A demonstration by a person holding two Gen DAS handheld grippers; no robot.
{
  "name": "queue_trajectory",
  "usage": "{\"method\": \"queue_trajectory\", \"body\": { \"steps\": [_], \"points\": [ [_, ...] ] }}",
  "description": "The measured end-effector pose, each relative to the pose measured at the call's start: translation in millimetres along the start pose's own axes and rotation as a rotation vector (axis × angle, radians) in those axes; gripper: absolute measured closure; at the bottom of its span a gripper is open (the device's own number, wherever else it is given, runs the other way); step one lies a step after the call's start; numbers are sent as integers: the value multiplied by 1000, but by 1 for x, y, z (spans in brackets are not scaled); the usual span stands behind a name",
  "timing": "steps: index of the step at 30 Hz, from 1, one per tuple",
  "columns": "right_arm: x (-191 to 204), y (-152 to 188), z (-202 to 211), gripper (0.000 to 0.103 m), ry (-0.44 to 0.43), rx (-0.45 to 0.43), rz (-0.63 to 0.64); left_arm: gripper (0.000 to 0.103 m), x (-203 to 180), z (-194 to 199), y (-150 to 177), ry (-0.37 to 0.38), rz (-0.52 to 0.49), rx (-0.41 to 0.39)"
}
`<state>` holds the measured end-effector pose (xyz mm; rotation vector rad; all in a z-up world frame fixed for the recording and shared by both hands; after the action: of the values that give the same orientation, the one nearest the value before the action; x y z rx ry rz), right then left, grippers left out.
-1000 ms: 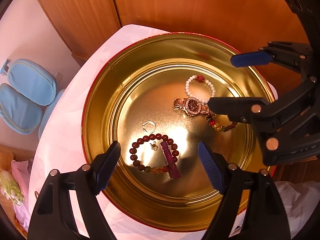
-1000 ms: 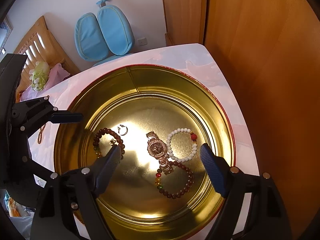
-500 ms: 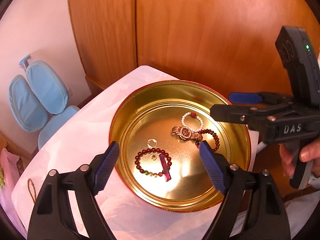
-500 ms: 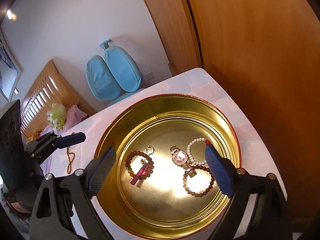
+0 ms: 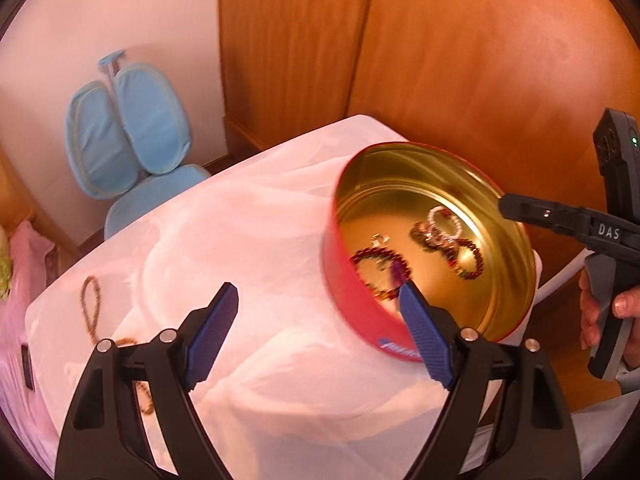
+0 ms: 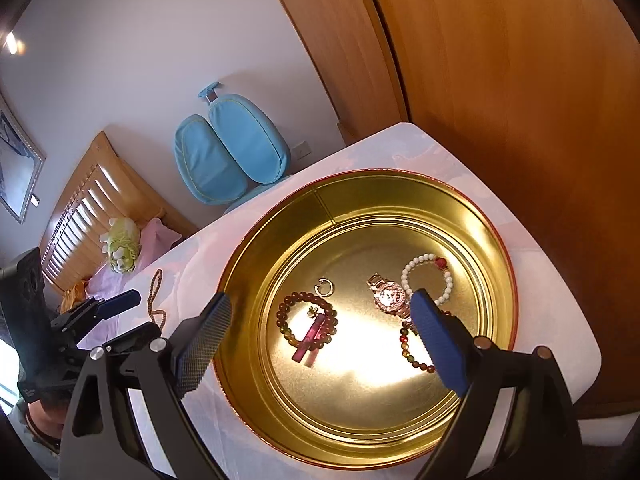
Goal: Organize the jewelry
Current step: 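Move the left tool to the wooden bead necklace while the right tool moves to the silver hoop ring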
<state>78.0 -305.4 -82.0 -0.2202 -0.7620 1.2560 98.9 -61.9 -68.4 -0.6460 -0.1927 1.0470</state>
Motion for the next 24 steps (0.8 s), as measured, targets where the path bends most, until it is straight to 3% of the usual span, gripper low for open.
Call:
{"method": "queue_trajectory", "body": {
  "steps": [4, 8, 13, 18, 24],
  "points": [
    [29, 12, -2, 11, -17, -26, 18, 22, 33, 14, 20, 1, 40, -22],
    [60, 32, -3, 11, -23, -57, 18, 22, 62, 26, 43, 43, 15, -74],
    [100, 71, -3, 11, -13, -21, 33, 22, 97, 30, 78, 86, 23, -42],
    [146, 111, 0, 11, -67, 57, 174, 22, 125, 50, 111, 65, 105, -15],
    [200, 170, 1, 11, -186, 131, 355, 22, 126, 81, 152, 33, 116, 27]
  ]
}}
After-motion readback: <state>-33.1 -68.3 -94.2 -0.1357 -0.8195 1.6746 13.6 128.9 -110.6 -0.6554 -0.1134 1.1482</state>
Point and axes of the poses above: each gripper's, at about its wrist camera, not at the fingertips, and z roughly against the way its jaws point, x to its left, y to its underside, the point moved 5 cm from there along -z, roughly the way its jaws point, and after that the axes turned 2 degrees about y, right-handed, at the moved point
